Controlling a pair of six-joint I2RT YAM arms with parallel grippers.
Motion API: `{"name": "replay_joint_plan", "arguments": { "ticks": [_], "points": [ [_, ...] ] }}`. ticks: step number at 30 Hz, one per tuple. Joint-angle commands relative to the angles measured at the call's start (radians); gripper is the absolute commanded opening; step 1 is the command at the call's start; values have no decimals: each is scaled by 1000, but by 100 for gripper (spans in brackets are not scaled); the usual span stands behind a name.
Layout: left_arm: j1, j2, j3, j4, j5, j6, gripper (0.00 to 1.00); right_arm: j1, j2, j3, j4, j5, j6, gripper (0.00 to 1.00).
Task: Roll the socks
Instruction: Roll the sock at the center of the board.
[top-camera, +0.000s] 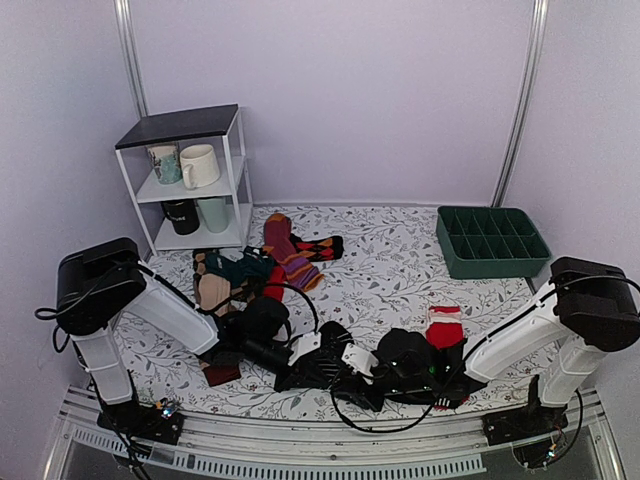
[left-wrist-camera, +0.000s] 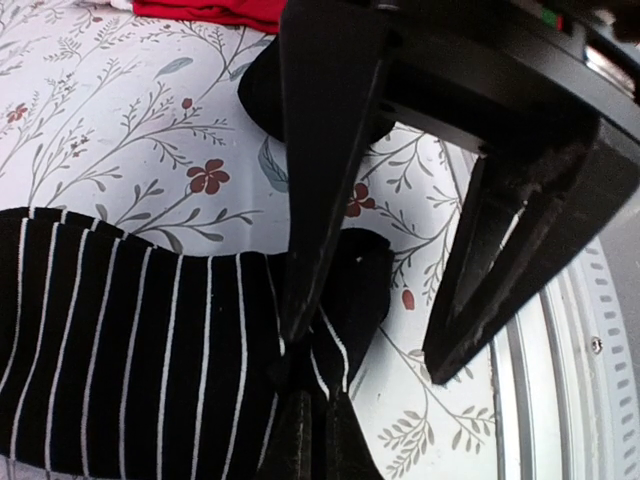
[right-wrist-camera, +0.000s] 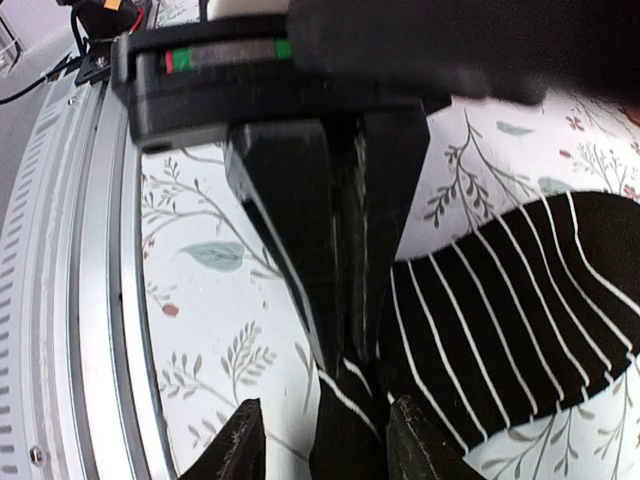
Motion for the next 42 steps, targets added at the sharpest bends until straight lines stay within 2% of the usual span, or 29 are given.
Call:
{"name": "replay_joint_plan", "arguments": {
  "ticks": [1,11,18,23,28,30,34,42],
  "points": [
    [6,35,-16,-65,-29,33,0,-4,-58,-37,-74,20,35,44],
    [8,37,-16,-63,-24,33,0,-7,-17,-13,-53,33,-16,44],
    [9,36,-16,-62,-23,32,0,-22,42,10,-42,-15,-15,39],
    [9,36,-17,-60,-23,34,0,-30,73,7,-31,-24,7,16],
    [10,35,-21,-51,-29,31,0,-42,78,-22,-31,-48,41,0],
    [9,29,-22,-46,-43,29,0,-49,75,-32,-34,-63,61,0],
    [10,-7,-36,8,-97,24,11,-75,61,-57,-40,-109,104,0],
    [9,-124,-70,198,-246,65,17,-139,107,-74,-54,-223,213,0]
  ]
}}
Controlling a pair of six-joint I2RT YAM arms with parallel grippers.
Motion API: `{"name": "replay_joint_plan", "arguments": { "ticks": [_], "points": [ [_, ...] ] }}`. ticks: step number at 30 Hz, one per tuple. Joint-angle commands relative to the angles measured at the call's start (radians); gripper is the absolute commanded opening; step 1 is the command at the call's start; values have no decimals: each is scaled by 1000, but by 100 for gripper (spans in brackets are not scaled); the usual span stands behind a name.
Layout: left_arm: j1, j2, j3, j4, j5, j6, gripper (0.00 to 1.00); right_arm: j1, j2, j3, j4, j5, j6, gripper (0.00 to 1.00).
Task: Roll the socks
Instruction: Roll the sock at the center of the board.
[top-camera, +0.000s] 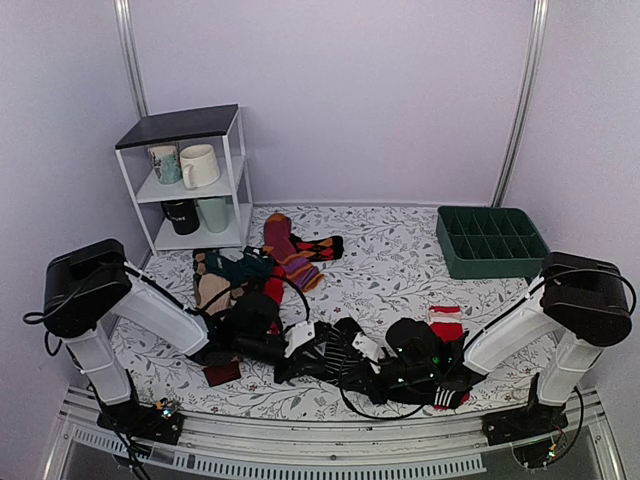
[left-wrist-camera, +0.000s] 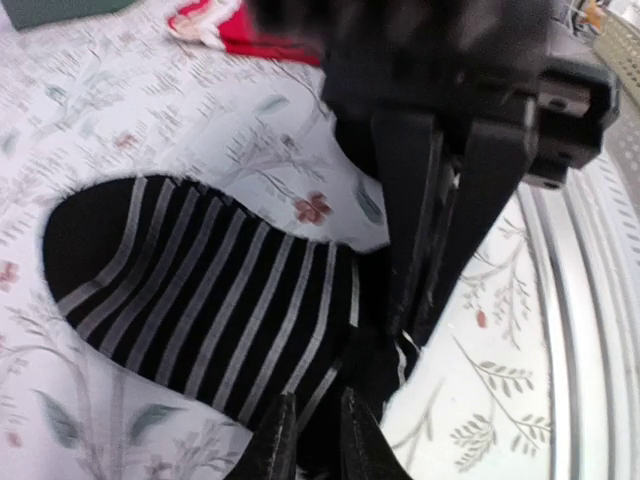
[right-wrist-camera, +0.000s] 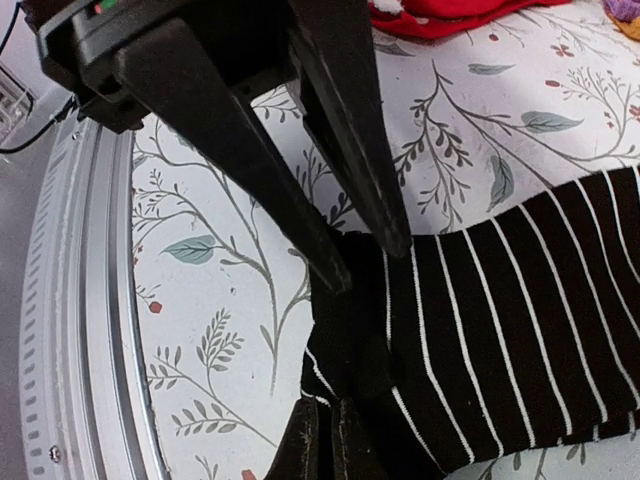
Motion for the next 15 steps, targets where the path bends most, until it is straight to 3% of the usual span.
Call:
{"name": "replay_joint_plan", "arguments": {
  "ticks": [1,8,15],
  "points": [
    [-2,-88,-37,144,-118,84,17,-48,85,-25,-114,-82,110,0],
    [-24,-176,-145,194,-101,141,18,-160,150,24,-178,-251,173,0],
    [-71,-197,-202,213,-166,140,20,-268,228,123,-379,-475,205,0]
  ]
}}
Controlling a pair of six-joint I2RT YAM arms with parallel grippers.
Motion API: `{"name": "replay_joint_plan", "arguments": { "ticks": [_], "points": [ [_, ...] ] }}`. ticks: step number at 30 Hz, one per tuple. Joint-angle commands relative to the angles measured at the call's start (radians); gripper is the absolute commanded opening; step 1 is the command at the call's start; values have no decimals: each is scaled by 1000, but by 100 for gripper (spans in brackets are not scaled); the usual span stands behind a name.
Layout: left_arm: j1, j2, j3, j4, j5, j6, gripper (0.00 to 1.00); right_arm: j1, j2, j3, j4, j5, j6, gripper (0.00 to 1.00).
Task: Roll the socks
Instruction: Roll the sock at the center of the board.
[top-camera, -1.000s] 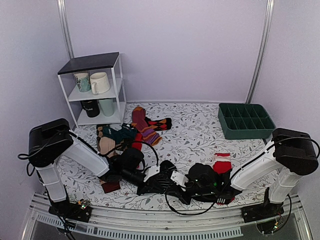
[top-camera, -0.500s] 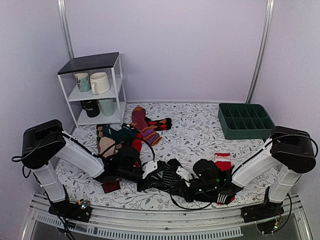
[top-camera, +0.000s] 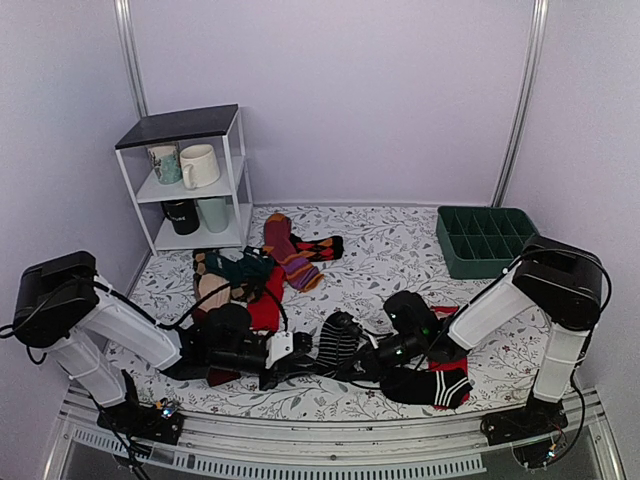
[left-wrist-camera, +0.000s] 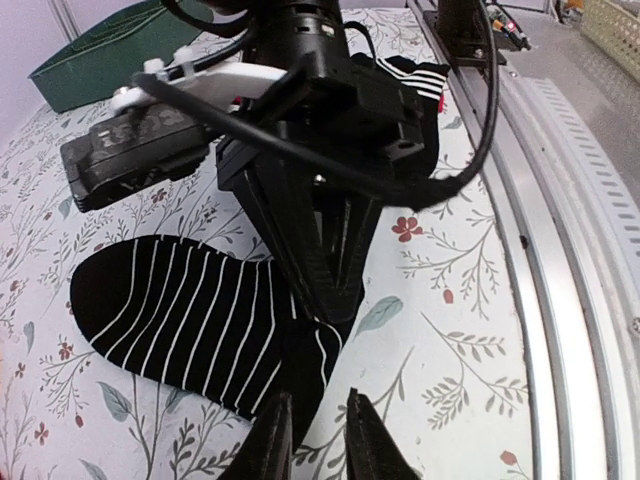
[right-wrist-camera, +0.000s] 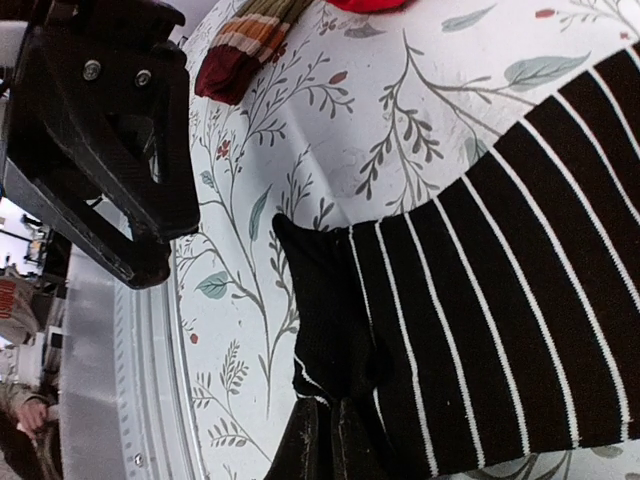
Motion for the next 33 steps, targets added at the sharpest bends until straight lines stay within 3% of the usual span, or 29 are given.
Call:
{"name": "replay_joint_plan", "arguments": {
  "ticks": [1,9,16,33],
  "points": [
    [-23,-4,-3,23,-58,30,20,-72,109,28,-359,-88,31,0],
    [-48,70,83,-49,-104,106,23,-146,145,111,-518,-200,36,0],
    [-91,132,119,-85,-132,118,23,-162,181,181,-638,-189,27,0],
    [-110,223,141,-29,-214,98,24,-165,198,202,-671,-189,49,0]
  ]
}}
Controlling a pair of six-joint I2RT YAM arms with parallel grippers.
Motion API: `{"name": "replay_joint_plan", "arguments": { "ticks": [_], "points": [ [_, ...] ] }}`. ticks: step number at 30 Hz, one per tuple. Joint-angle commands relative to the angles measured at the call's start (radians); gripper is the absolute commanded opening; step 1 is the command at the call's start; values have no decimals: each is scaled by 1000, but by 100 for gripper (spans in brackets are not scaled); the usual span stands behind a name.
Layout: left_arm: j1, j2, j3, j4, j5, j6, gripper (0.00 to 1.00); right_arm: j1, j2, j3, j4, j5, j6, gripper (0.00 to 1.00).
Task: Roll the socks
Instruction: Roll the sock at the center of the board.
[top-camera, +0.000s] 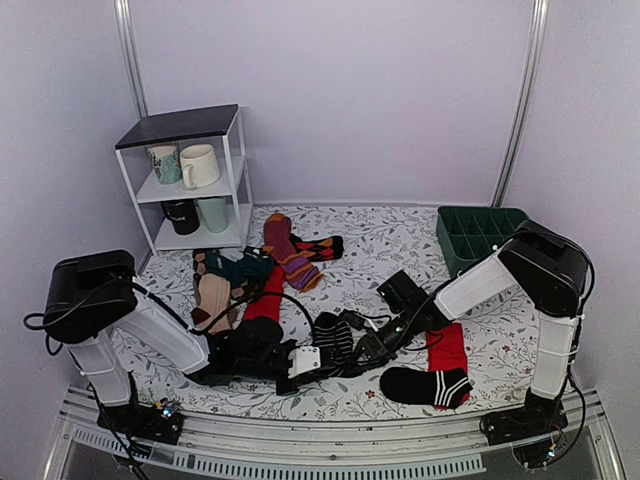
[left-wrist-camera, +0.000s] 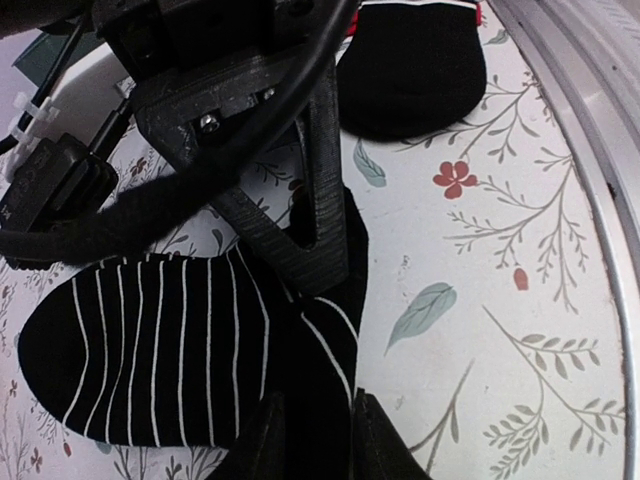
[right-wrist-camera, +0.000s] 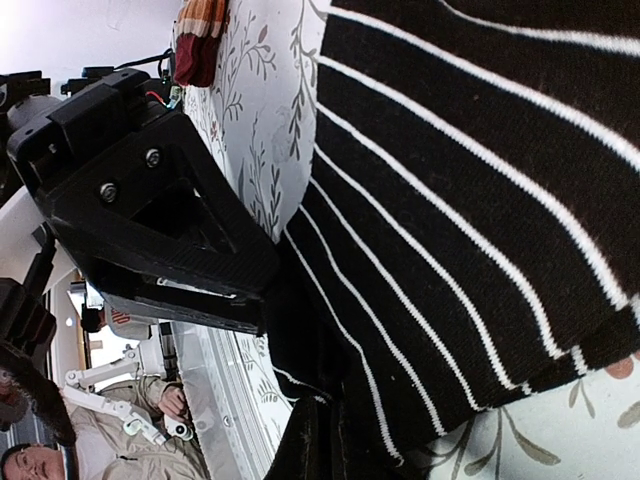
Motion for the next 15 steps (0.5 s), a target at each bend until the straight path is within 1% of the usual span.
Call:
{"name": "replay_joint_plan", "arguments": {
  "ticks": [1,7,13,15],
  "points": [
    [-18,39,19,26,-16,-5,24,-8,84,-46,-179,150,7,0],
    [-17,50,18,33,-14,-14,24,-9,87,-50,-169,145,11,0],
    [-16,57,25,28,-10,-19,21,-8,90,-56,-153,141,21,0],
    [-16,59,31,19,-8,-23,13,-8,90,-58,-149,139,20,0]
  ]
}}
